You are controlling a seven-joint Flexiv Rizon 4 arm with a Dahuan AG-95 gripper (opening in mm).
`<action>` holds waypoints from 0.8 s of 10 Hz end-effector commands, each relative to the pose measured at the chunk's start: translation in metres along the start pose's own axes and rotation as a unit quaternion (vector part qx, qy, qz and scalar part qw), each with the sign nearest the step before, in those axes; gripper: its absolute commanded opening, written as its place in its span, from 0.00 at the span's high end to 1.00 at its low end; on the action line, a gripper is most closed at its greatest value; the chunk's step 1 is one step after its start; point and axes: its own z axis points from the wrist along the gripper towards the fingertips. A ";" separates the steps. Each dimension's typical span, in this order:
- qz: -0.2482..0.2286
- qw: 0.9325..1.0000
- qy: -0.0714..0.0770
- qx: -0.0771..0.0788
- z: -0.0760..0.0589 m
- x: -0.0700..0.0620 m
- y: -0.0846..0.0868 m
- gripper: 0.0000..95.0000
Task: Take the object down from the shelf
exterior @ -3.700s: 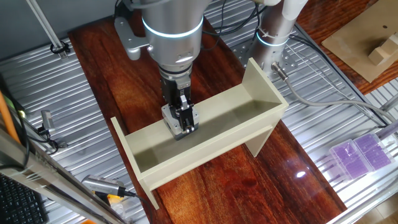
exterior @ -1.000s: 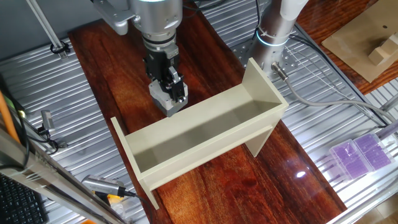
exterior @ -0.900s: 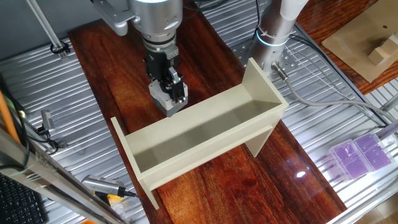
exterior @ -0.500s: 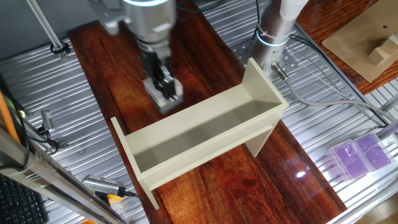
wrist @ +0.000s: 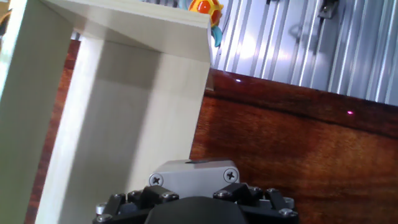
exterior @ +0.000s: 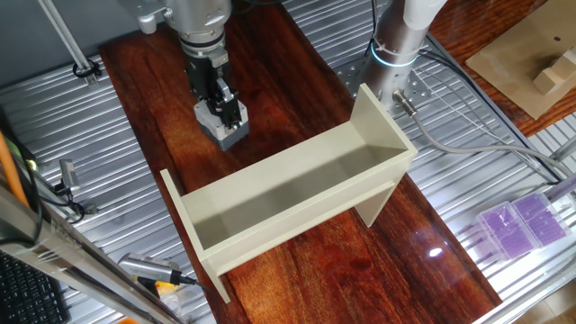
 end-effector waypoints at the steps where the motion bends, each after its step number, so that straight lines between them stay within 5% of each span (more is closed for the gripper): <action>1: 0.027 1.000 0.008 0.013 0.000 0.000 0.000 1.00; 4: 0.017 1.000 0.004 0.011 0.006 0.004 -0.011 1.00; 6: -0.031 0.999 -0.003 0.007 0.041 0.017 -0.063 1.00; 8: -0.042 0.999 0.007 0.011 0.044 0.018 -0.065 1.00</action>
